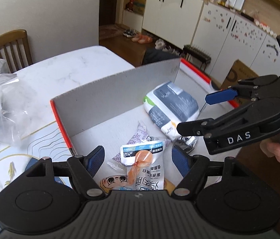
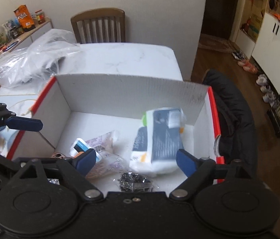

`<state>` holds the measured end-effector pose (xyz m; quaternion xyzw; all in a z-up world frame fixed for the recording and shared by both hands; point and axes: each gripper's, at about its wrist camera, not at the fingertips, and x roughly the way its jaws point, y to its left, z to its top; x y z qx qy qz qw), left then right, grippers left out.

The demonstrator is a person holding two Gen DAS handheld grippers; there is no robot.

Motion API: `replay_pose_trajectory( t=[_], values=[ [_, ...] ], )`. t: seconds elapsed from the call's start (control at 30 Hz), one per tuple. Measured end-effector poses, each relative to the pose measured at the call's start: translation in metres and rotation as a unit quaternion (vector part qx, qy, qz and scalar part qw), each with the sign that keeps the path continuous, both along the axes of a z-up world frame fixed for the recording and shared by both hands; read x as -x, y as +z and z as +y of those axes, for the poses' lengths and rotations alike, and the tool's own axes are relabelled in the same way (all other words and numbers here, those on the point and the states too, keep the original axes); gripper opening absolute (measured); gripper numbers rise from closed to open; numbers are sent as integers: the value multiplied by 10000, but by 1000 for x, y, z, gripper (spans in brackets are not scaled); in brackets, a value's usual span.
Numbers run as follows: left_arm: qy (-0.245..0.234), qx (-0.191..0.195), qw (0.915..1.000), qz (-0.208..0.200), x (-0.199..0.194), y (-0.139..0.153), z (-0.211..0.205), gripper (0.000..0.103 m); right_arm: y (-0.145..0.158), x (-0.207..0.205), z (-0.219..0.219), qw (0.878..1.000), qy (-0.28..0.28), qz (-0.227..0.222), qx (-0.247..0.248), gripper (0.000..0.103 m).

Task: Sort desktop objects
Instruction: 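Open both tools to drop the packet and bag into the shoebox, then withdraw both tools from the shoebox toward the items on the table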

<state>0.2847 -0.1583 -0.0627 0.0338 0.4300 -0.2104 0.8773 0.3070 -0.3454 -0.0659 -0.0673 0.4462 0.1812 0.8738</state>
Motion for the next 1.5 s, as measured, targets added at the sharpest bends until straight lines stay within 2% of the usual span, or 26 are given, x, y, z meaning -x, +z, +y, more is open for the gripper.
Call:
replay_pose_trajectory(
  t=[0.07,0.47,0.6,0.87,1.2,1.5],
  values=[
    [33,29,10000,-48,4,3,2,82,5,4,0,10000,26,-71,-52,92],
    [66,272,9991,-322,34,23,21,86,28,29,6,9990,12,-325,-306,93],
    [86,352,9983,-456,46,31,29,99,34,37,13,9986,1,-358,-390,93],
    [191,446,9969,-618,71,41,62,99,46,53,43,9975,143,-456,-520,93],
    [266,259,9967,-721,99,48,118,99,56,72,91,9966,310,-483,-588,93],
    [753,218,9952,-582,103,42,192,99,51,89,145,9959,616,-340,-561,93]
  ],
)
